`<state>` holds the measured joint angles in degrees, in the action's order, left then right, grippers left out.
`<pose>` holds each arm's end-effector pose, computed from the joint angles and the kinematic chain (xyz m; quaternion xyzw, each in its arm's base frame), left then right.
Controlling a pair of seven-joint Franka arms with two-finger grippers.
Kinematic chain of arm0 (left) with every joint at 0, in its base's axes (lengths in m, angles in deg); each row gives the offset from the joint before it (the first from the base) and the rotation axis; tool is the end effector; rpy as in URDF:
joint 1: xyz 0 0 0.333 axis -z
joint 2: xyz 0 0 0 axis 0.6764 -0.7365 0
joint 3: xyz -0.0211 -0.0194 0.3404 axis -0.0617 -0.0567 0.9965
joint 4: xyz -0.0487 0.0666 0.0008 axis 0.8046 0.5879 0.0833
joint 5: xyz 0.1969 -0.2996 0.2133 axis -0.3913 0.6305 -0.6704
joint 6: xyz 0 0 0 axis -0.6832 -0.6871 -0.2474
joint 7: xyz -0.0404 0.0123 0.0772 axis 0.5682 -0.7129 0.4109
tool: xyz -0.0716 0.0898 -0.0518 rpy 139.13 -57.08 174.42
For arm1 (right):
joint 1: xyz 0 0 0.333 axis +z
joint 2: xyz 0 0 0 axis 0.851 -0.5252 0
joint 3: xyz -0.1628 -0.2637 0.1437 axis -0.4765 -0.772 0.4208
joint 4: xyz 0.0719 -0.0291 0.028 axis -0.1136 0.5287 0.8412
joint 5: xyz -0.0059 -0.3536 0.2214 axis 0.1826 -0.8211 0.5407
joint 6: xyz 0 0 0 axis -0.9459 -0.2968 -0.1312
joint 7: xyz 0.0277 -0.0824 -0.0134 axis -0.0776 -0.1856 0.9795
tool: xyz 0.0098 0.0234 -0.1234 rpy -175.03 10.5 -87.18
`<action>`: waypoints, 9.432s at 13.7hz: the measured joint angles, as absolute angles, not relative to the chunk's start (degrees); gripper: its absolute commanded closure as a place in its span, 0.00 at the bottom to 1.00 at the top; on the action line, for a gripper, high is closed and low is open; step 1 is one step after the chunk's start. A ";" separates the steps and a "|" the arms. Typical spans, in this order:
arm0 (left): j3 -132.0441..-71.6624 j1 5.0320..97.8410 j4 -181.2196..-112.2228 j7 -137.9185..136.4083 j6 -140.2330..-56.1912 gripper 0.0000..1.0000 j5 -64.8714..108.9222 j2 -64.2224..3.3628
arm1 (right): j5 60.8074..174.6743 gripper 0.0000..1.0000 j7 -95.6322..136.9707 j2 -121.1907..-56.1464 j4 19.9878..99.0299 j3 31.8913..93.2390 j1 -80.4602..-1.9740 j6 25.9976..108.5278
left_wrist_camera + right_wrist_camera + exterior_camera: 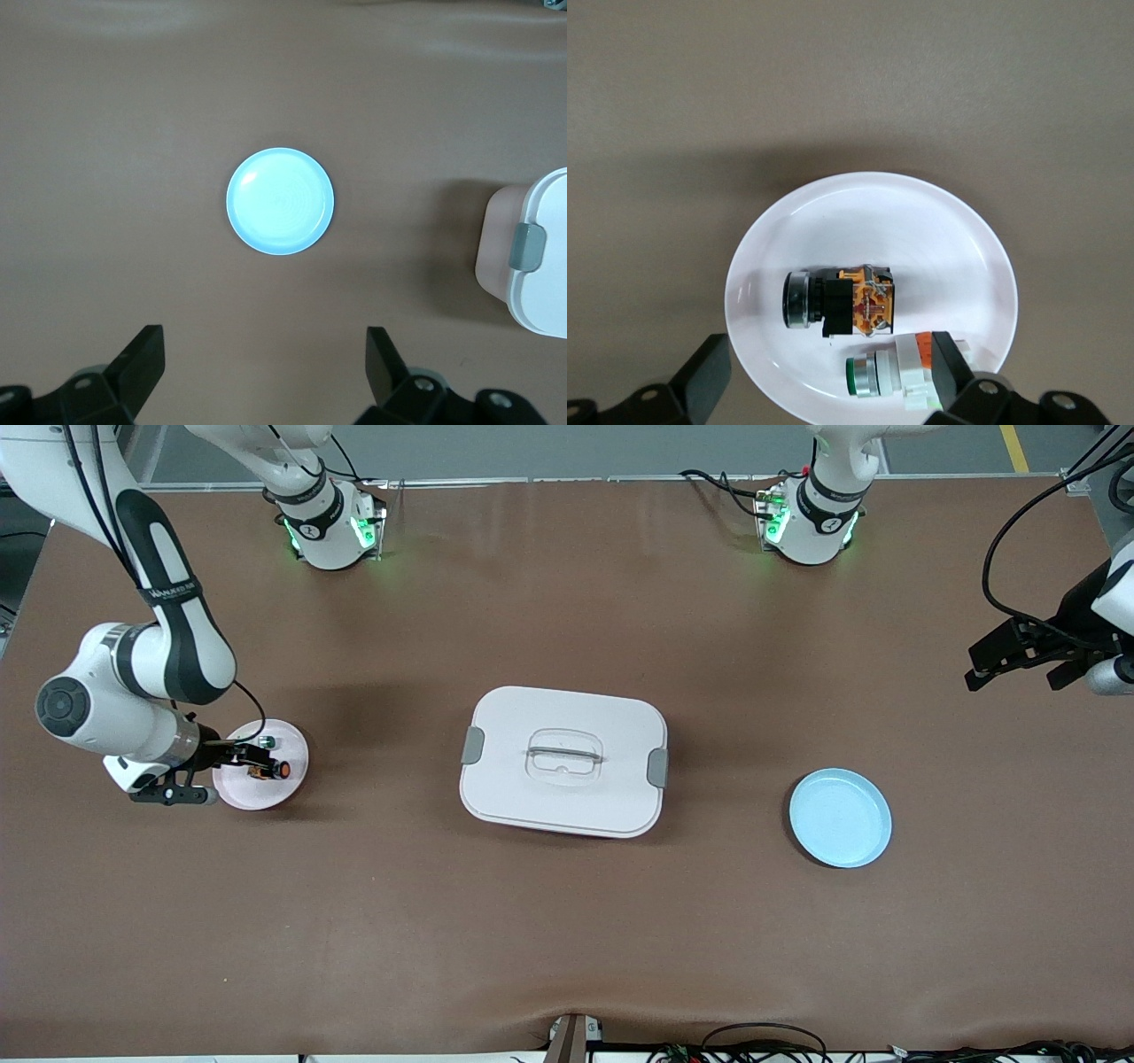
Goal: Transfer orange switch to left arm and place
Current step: 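Lower the right gripper onto the orange push-button switch, then close the right gripper on the orange switch, then lift the switch with the right gripper and carry it over the box, then hold the switch above the box while the left gripper reaches toward it, then close the left gripper on the switch held by the right gripper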
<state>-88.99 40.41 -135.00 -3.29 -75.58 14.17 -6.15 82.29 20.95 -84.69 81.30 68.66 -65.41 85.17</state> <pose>0.5959 -0.0353 0.6435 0.9989 0.0064 0.0438 0.0138 0.5863 -0.0654 0.2307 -0.9980 0.0196 0.0584 0.0168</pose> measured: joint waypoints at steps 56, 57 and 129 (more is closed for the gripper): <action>-89.33 40.61 -134.63 -3.28 -75.58 0.00 14.17 -6.12 | 104.05 1.00 1.49 -87.85 69.29 69.96 -59.35 64.65; -89.39 40.72 -134.46 -3.29 -75.58 0.00 14.17 -6.09 | 105.98 1.00 -1.83 -87.58 68.90 70.03 -57.82 64.35; -104.56 44.42 -141.92 -17.14 -103.65 1.00 54.81 -18.74 | 119.95 1.00 -96.01 -107.70 19.13 69.51 -17.14 95.10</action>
<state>-104.56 44.42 -141.92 -17.14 -103.65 54.81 -18.74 119.95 -96.01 -107.70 19.13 69.51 -17.14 95.10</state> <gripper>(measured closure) 0.674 0.278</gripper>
